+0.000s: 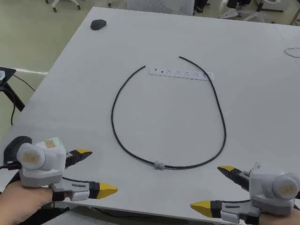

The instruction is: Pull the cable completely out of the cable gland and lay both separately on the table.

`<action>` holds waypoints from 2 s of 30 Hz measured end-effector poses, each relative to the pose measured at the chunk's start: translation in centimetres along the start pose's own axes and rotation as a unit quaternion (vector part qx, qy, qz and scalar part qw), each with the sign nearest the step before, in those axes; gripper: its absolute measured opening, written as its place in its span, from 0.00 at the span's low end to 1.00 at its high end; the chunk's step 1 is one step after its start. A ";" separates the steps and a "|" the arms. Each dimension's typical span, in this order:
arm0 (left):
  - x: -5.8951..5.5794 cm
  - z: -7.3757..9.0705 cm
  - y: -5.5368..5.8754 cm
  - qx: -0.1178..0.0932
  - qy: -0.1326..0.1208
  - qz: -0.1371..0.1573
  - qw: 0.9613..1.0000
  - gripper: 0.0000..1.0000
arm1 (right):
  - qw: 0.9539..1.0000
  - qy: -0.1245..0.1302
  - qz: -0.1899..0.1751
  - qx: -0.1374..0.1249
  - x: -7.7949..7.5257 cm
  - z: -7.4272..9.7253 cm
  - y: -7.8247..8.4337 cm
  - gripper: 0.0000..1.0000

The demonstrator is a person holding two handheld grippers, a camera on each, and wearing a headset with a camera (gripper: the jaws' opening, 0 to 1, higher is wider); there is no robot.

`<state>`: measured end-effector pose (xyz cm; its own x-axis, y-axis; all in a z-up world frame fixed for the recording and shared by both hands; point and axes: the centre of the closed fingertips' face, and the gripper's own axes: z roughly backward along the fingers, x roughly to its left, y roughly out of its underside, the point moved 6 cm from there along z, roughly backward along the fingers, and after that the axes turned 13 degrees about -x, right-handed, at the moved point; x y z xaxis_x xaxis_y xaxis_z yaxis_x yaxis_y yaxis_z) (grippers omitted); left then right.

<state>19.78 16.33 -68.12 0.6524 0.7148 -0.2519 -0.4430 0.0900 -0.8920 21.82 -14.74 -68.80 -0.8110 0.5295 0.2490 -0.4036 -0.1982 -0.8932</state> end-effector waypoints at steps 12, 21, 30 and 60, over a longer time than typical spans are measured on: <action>0.2 0.0 0.0 -0.001 0.003 -0.001 1.000 0.94 | 1.000 -0.004 0.006 -0.001 -0.1 -0.6 -0.5 0.91; 0.2 -0.3 0.4 0.001 0.006 0.001 1.000 0.92 | 1.000 -0.007 0.009 0.005 0.1 -1.4 -0.8 0.90; 0.2 -0.3 0.4 0.002 0.011 0.004 1.000 0.90 | 1.000 -0.011 0.012 0.009 0.1 -2.5 -1.3 0.89; 0.9 -0.8 0.3 0.007 0.026 -0.006 1.000 0.87 | 0.998 -0.030 0.033 0.043 -0.7 -6.2 -1.8 0.85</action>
<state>20.75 16.47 -68.90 0.6881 0.6768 -0.2615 -0.4444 0.1082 -0.8892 25.74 -9.57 -69.65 -0.8597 0.4636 0.2145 -0.3810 -0.3023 -0.8737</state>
